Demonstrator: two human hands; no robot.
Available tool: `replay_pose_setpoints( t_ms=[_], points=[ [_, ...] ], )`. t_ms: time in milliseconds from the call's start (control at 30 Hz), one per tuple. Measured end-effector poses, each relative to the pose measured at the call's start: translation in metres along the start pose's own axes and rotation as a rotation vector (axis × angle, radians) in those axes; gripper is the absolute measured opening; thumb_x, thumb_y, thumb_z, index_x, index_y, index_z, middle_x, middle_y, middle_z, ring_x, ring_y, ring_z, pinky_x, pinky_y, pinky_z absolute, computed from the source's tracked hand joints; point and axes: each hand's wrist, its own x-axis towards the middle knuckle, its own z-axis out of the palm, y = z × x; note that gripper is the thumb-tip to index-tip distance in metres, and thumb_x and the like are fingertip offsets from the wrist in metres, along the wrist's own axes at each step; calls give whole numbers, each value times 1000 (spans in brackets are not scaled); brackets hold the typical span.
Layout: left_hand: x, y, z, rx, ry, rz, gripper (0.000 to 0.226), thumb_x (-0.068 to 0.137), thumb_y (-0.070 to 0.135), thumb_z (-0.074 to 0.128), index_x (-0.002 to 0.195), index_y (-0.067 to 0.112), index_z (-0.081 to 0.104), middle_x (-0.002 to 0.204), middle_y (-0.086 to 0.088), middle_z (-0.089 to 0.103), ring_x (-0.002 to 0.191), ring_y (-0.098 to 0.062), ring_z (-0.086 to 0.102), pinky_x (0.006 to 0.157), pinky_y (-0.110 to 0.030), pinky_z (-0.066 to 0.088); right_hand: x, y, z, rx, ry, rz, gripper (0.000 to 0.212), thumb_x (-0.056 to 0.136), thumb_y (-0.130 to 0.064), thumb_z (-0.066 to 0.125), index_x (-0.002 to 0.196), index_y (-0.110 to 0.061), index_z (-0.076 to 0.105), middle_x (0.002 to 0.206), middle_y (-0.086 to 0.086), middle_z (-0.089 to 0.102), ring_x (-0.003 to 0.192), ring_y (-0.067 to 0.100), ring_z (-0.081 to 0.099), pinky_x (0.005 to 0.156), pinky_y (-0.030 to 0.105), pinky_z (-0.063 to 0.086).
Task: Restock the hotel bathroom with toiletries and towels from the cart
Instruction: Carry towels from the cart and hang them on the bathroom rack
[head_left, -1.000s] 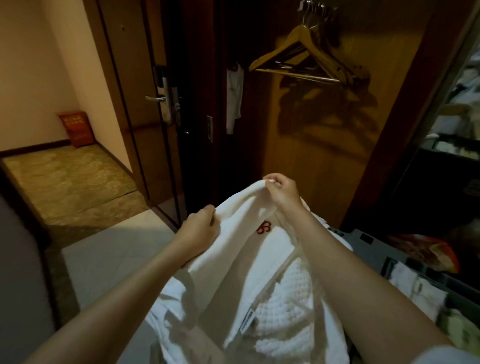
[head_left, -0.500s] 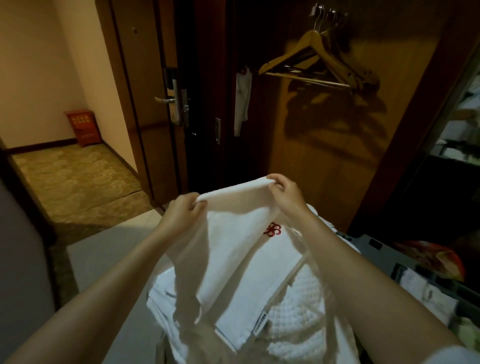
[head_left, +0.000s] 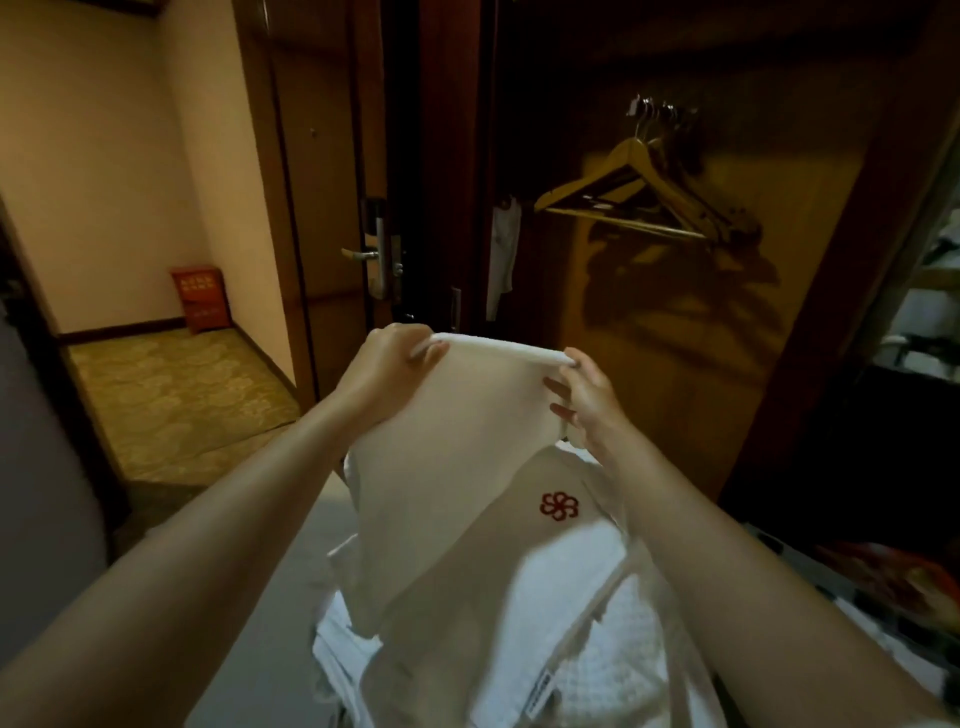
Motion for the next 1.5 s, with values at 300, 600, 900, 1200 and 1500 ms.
replay_pose_setpoints(
  t_ms=[300,600,900,1200,1500],
  points=[
    [-19,3,5,-274,-138,-98,31,97,29,44,91,2,60,84,-17,62,73,-28,62,62,-31,49,2,-1,21,52,54,-13,40,101,-20,37,141,-19,39,135,5,49,117,22,54,96,36,46],
    [-61,79,98,-347,-630,-70,25,95,32,46,73,22,54,70,4,50,62,-8,49,58,-22,39,-40,46,-78,95,459,129,11,91,-19,55,90,-23,65,102,11,66,95,21,62,76,31,52],
    [-90,70,139,-409,-755,-206,17,94,23,50,94,14,65,85,-1,64,78,-14,58,69,-16,44,-67,106,-131,-218,419,342,34,83,-6,52,112,-21,64,119,9,62,99,25,60,82,35,52],
    [-97,-35,134,156,-414,-557,60,83,47,61,121,4,45,117,-14,52,106,-32,53,80,-39,44,-67,100,-79,-1054,72,116,44,98,-30,35,139,-17,41,154,7,27,142,26,21,113,42,23],
    [-99,-23,103,-378,-499,-571,25,95,23,52,75,8,48,66,-4,39,56,-14,39,48,-20,31,-79,85,-25,-505,-44,-33,25,95,-20,46,114,-15,62,100,-2,65,94,14,60,86,33,51]
  ],
)
